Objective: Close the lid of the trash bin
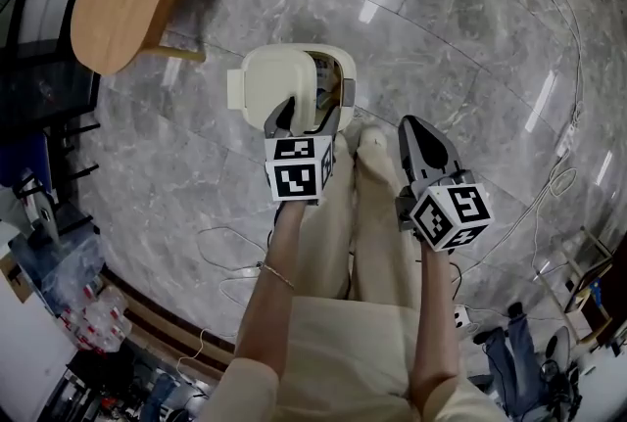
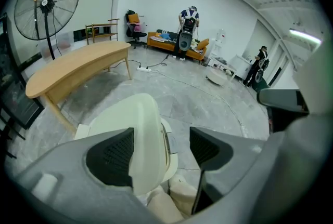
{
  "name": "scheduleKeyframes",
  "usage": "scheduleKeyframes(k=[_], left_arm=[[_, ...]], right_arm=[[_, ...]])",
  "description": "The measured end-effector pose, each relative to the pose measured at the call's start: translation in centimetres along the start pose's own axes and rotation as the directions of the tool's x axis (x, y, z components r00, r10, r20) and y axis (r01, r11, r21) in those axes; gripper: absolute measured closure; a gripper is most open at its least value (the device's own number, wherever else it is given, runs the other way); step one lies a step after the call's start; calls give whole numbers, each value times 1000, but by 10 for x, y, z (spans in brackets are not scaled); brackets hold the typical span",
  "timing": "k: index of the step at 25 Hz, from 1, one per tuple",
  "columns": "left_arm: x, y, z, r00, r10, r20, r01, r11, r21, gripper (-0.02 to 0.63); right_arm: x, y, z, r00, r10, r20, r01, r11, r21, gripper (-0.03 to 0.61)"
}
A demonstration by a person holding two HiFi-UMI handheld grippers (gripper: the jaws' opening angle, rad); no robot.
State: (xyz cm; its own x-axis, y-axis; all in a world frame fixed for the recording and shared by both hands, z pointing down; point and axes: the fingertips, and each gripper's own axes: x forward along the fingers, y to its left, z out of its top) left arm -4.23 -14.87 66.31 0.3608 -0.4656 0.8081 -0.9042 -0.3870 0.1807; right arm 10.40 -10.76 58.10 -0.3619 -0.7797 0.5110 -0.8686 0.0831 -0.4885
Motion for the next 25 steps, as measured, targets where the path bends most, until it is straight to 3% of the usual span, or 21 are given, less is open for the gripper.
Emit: scheduleKeyframes(k=[13, 25], left_arm=[[34, -17, -21, 997, -63, -47, 61, 998, -27, 291], [67, -23, -38, 994, -90, -56, 83, 991, -103, 291]], right_arm=[[3, -9, -16, 1000, 14, -24, -14, 1000, 7, 574], [8, -30, -33, 999, 12, -41, -11, 1000, 21, 574]])
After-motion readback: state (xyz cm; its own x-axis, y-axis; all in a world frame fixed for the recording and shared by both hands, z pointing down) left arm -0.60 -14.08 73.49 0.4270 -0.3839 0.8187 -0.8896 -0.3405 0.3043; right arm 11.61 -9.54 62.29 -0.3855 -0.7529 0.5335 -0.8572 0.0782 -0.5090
